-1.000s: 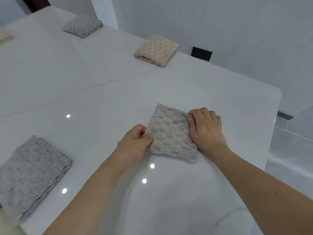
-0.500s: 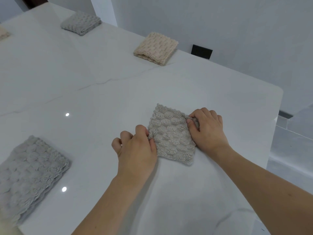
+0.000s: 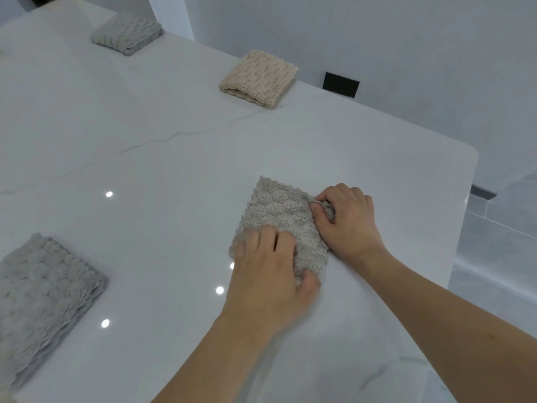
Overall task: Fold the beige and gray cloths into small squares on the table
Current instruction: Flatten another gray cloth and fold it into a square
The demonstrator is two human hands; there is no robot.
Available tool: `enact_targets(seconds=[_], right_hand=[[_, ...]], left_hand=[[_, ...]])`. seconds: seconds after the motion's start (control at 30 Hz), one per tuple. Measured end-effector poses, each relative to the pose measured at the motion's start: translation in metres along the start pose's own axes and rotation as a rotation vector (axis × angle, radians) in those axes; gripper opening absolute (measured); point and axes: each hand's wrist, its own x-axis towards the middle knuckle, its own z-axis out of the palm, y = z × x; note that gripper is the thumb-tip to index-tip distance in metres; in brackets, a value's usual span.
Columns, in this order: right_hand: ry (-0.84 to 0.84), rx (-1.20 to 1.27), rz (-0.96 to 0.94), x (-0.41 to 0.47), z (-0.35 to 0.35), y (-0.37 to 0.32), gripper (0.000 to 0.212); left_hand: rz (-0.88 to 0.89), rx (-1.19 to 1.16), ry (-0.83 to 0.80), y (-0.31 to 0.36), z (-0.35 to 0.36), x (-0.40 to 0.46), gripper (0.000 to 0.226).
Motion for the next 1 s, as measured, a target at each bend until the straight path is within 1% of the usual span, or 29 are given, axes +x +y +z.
enact_targets(seconds=[0.1, 0.17, 0.2, 0.33, 0.43, 0.57, 0.7, 0.83, 1.0], right_hand=[[-0.002, 0.001, 0.002, 0.000, -0.001, 0.000, 0.011], [-0.007, 0.002, 0.004, 0.000, -0.001, 0.000, 0.010], [-0.008, 0.006, 0.005, 0.000, -0.001, 0.000, 0.010], [-0.007, 0.015, 0.001, 0.000, -0.001, 0.000, 0.009], [-0.006, 0.012, 0.001, 0.000, -0.001, 0.000, 0.011], [-0.009, 0.003, -0.006, 0.000, 0.000, 0.001, 0.013], [-0.004, 0.003, -0.017, 0.000, 0.000, 0.001, 0.013], [-0.009, -0.010, -0.021, 0.000, 0.000, 0.001, 0.012], [0.002, -0.011, -0.020, -0.001, 0.001, 0.001, 0.011]], left_hand=[[-0.086, 0.127, 0.024, 0.011, 0.006, 0.001, 0.054], [-0.121, 0.190, 0.036, 0.015, 0.007, 0.005, 0.060], [-0.133, 0.201, 0.040, 0.018, 0.007, 0.006, 0.057], [-0.142, 0.195, 0.060, 0.022, 0.006, 0.007, 0.031], [-0.149, 0.211, 0.053, 0.021, 0.008, 0.008, 0.024], [-0.208, 0.204, 0.011, 0.027, 0.011, 0.007, 0.034], [-0.172, 0.203, 0.000, 0.025, 0.010, 0.004, 0.038], [-0.147, 0.189, -0.004, 0.022, 0.010, 0.003, 0.035], [-0.152, 0.179, -0.044, 0.019, 0.008, 0.008, 0.044]])
